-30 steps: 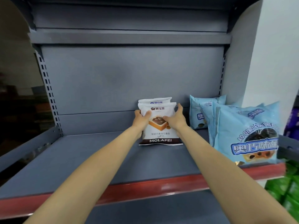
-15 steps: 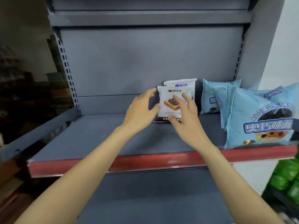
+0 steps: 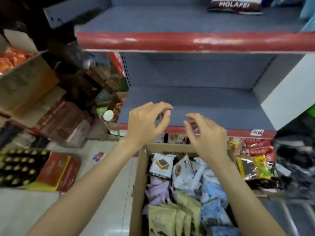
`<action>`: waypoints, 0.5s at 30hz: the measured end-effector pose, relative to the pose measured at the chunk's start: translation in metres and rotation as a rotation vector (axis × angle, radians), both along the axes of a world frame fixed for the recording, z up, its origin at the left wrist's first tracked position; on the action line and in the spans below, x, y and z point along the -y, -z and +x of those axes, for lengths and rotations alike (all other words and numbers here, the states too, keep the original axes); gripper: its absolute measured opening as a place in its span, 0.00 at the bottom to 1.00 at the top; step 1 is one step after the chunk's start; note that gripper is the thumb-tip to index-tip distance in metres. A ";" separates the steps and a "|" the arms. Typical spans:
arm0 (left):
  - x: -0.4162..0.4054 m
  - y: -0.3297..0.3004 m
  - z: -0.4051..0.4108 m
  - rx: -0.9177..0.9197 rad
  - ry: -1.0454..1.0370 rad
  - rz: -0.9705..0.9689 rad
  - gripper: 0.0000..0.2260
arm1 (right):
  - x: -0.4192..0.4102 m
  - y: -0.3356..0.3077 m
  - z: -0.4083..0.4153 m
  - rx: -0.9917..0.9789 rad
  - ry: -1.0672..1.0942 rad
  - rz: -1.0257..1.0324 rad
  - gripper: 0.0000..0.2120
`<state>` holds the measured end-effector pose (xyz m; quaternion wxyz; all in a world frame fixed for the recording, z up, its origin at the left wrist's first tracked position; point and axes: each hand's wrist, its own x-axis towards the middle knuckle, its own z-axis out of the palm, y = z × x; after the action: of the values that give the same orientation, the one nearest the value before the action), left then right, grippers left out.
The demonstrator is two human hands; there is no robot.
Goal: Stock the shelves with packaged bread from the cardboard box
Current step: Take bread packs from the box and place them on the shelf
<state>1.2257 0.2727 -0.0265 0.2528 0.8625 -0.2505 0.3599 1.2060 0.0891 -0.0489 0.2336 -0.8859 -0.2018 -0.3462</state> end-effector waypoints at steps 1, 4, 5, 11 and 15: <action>-0.006 0.020 -0.011 -0.120 -0.043 0.045 0.10 | 0.001 0.021 -0.010 -0.066 0.012 -0.042 0.08; -0.025 0.082 -0.038 -0.556 -0.148 0.134 0.11 | 0.008 0.085 -0.035 -0.346 0.039 -0.164 0.07; -0.031 0.102 -0.045 -0.690 -0.166 0.108 0.12 | 0.011 0.107 -0.042 -0.463 0.037 -0.197 0.07; -0.031 0.212 -0.068 -1.117 -0.300 -0.200 0.09 | 0.029 0.217 -0.061 -1.290 0.119 0.006 0.15; -0.021 0.279 -0.051 -1.267 -0.282 -0.203 0.16 | 0.033 0.264 -0.050 -1.275 0.285 -0.017 0.25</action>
<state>1.1743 0.2942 -0.3058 0.3818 0.9040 0.0974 -0.1662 1.1564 0.0556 -0.3131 0.2523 -0.9374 0.0932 0.2211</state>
